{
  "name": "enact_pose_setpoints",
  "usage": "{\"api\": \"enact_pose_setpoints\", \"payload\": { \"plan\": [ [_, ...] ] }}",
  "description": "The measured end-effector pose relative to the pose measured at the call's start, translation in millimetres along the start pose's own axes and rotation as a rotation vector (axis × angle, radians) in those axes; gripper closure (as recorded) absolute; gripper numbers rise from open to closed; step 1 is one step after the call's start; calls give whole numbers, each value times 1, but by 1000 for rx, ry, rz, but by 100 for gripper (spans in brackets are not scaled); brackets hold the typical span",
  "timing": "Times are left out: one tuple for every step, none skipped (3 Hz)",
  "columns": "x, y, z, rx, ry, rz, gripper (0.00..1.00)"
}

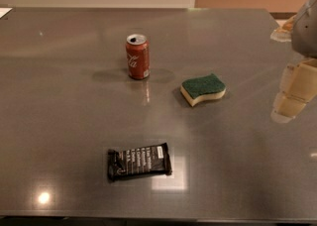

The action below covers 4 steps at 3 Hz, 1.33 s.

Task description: Move sponge near rxbar chocolate

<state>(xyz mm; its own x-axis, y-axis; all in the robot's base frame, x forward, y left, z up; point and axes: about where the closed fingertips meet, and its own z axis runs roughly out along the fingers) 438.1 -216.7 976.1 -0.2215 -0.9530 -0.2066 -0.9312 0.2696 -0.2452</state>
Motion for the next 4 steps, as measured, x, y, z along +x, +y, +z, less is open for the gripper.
{"api": "enact_pose_setpoints", "payload": {
  "plan": [
    [0,0,0,0,0,0,0],
    [-8,-10,2,-11,-16,-32,0],
    [-24,-26,16,-28,-52,-75,0],
    [-40,-43,40,-52,-85,-115,0]
  ]
}}
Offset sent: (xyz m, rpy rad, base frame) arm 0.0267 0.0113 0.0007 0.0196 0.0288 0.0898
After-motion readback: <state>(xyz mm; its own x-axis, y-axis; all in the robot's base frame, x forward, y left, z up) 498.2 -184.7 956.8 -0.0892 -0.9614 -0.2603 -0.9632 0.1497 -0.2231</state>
